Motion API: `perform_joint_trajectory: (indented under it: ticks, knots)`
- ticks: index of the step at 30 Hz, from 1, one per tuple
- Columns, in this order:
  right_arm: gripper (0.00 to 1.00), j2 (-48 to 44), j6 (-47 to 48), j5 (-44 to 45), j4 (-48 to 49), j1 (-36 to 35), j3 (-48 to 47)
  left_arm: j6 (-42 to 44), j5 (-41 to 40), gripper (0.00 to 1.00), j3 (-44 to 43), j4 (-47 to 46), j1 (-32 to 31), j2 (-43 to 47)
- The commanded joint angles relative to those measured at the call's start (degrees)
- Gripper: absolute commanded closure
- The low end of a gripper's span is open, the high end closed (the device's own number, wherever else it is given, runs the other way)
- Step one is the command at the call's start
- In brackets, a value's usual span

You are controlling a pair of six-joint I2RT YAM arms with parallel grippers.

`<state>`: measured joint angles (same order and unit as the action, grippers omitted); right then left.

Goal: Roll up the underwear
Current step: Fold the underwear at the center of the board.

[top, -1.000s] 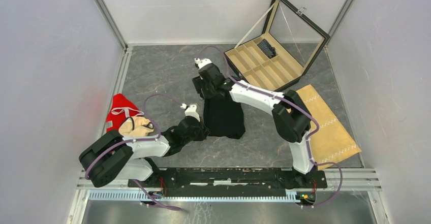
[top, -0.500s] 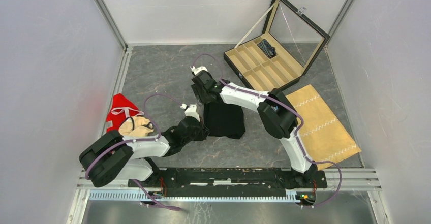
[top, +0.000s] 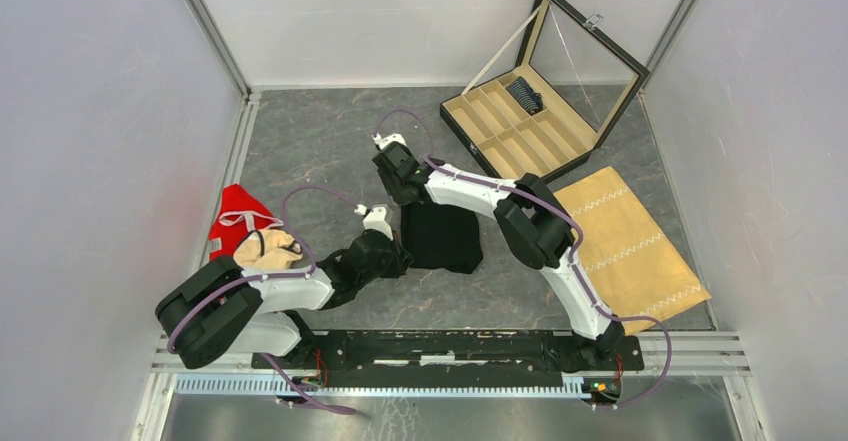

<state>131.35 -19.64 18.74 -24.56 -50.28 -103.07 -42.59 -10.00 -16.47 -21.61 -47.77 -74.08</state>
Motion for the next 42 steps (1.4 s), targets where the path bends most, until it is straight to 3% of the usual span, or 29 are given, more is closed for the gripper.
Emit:
perform_joint_trajectory:
  ticks: [1, 9, 15, 21, 32, 38, 42]
  knots:
    - [0.49, 0.8, 0.4, 2.9, -0.6, -0.4, -2.0, -0.4, 1.1, 0.98, 1.7, 2.9, -0.5, -0.1]
    - [0.77, -0.3, 0.4, 2.9, 1.1, -0.1, 0.4, -0.5, 0.8, 0.98, 1.4, 4.1, -0.5, 0.3]
    - [1.00, -6.4, -2.1, -0.5, 6.5, 2.8, 6.8, -2.5, -0.9, 0.98, -0.2, 13.1, -0.5, 6.4]
    - [1.00, -15.0, -6.2, -3.6, 13.6, 7.1, 16.3, 0.1, -5.2, 0.98, -6.9, 29.7, -0.5, 12.2]
    - [1.00, -21.8, -16.2, -14.2, 26.6, 12.5, 27.9, 9.5, -23.9, 0.98, -25.7, 52.9, -0.6, 4.7]
    - [1.00, -23.8, -18.6, -20.1, 32.1, 15.6, 32.3, 10.2, -32.0, 0.98, -31.1, 57.7, -1.8, 1.6]
    - [1.00, -25.6, -19.0, -24.3, 35.6, 17.9, 36.0, 11.3, -32.8, 0.98, -31.9, 57.3, -4.7, 1.1]
